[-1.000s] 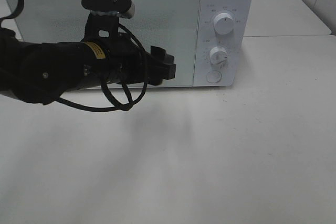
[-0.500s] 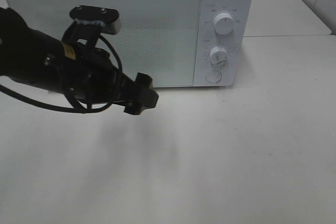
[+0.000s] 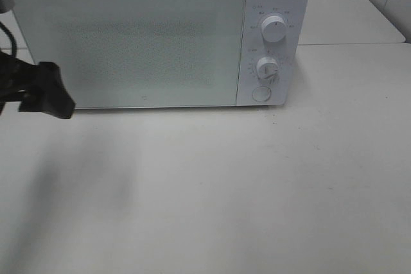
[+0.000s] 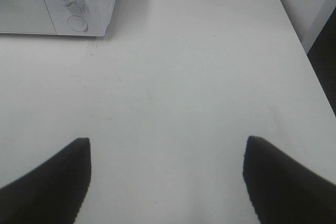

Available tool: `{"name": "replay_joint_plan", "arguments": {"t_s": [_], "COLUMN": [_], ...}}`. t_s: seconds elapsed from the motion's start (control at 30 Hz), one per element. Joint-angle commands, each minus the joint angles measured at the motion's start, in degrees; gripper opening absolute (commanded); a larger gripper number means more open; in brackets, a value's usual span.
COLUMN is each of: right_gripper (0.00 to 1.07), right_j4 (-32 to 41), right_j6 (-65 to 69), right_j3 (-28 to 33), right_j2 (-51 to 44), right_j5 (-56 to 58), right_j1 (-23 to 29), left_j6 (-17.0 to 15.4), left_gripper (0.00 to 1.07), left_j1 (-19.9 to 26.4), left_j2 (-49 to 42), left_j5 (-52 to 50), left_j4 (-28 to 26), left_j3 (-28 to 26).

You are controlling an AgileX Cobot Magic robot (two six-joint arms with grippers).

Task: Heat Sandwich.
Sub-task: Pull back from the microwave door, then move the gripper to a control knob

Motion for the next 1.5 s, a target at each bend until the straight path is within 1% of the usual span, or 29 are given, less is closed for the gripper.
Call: {"name": "replay_joint_plan", "arguments": {"t_s": [0.03, 0.07, 0.1, 0.13, 0.2, 0.23, 0.27, 0.3, 0.4, 0.43, 0.53, 0.57, 0.7, 0.73, 0.83, 0.87, 1.03, 1.07, 1.17, 1.23, 1.3, 1.33, 1.37, 1.47, 1.5], "right_gripper": [0.76, 0.76, 0.76, 0.76, 0.76, 0.76, 0.76, 0.76, 0.76, 0.76, 0.76, 0.76, 0.76, 0.76, 0.76, 0.76, 0.76, 0.76, 0.76, 0.76, 0.76, 0.76, 0.76, 0.76, 0.76], "right_j4": [0.23, 0.23, 0.23, 0.23, 0.23, 0.23, 0.23, 0.23, 0.23, 0.23, 0.23, 0.23, 0.23, 0.23, 0.23, 0.23, 0.23, 0.23, 0.23, 0.23, 0.23, 0.23, 0.23, 0.23, 0.23], "right_j6": [-0.46, -0.46, -0.46, -0.46, -0.46, -0.46, -0.46, -0.46, -0.46, -0.46, -0.46, -0.46, -0.46, -0.46, -0.46, -0.46, -0.46, -0.46, -0.46, -0.46, -0.46, -0.46, -0.46, -0.46, -0.46], "right_j3": [0.06, 0.06, 0.06, 0.06, 0.06, 0.06, 0.06, 0.06, 0.06, 0.06, 0.06, 0.06, 0.06, 0.06, 0.06, 0.06, 0.06, 0.06, 0.06, 0.06, 0.06, 0.06, 0.06, 0.06, 0.06], "right_j2": [-1.6, -1.6, -1.6, -1.6, -1.6, -1.6, -1.6, -1.6, -1.6, -1.6, -1.6, -1.6, -1.6, -1.6, -1.6, -1.6, -1.6, -1.6, -1.6, -1.6, -1.6, -1.6, -1.6, -1.6, -1.6], "right_j5": [-0.57, -0.57, -0.57, -0.57, -0.57, -0.57, -0.57, -0.57, -0.57, -0.57, -0.57, -0.57, -0.57, -0.57, -0.57, -0.57, -0.57, -0.57, -0.57, -0.57, -0.57, -0.57, -0.57, -0.57, -0.57], "right_j1": [-0.17, -0.17, -0.17, -0.17, -0.17, -0.17, -0.17, -0.17, -0.17, -0.17, -0.17, -0.17, -0.17, -0.17, -0.17, -0.17, -0.17, -0.17, -0.17, -0.17, -0.17, -0.17, -0.17, -0.17, -0.17], "left_j6": [-0.34, -0.34, -0.34, -0.34, -0.34, -0.34, -0.34, -0.34, -0.34, -0.34, -0.34, -0.34, -0.17, -0.17, -0.17, -0.17, -0.17, -0.17, -0.23, -0.23, -0.23, -0.23, -0.23, -0.4, -0.4], "left_gripper": [1.02, 1.02, 1.02, 1.02, 1.02, 1.02, 1.02, 1.02, 1.02, 1.02, 1.02, 1.02, 1.02, 1.02, 1.02, 1.02, 1.02, 1.02, 1.02, 1.02, 1.02, 1.02, 1.02, 1.02, 1.02], "left_j1": [4.41, 5.67, 5.67, 7.85, 9.74, 9.74, 10.6, 12.2, 13.46, 14.55, 15.87, 15.87, 16.27, 16.27, 16.27, 16.27, 16.27, 16.27, 16.27, 16.27, 16.27, 16.27, 16.27, 16.27, 16.27], "left_j2": [-3.61, -4.76, -4.76, -7.33, -9.57, -9.57, -10.6, -13.01, -15.3, -17.99, -22.29, -22.29, -30.83, -30.83, -34.95, -37.76, -41.48, -43.89, -49.62, -51.22, -54.89, -58.38, -58.38, -63.54, -66.52], "left_j5": [6.13, 7.33, 7.33, 10.2, 13.01, 13.01, 14.27, 17.65, 20.28, 21.83, 22.12, 22.12, 22.86, 22.86, 23.38, 23.26, 23.61, 23.66, 22.35, 21.89, 20.91, 19.08, 19.08, 18.62, 18.62], "left_j4": [1.72, 2.01, 2.01, 2.58, 3.55, 3.55, 3.9, 4.87, 5.56, 6.42, 7.1, 7.1, 7.79, 7.79, 7.79, 7.79, 7.68, 7.1, 6.59, 6.47, 6.53, 7.1, 7.1, 7.68, 7.68], "left_j3": [0.0, 0.0, 0.0, 0.0, 0.0, 0.0, 0.0, 0.11, 0.63, 1.72, 4.7, 4.7, 10.26, 10.26, 12.55, 13.75, 15.81, 17.65, 19.77, 19.77, 20.17, 21.37, 21.37, 21.66, 21.66]}}
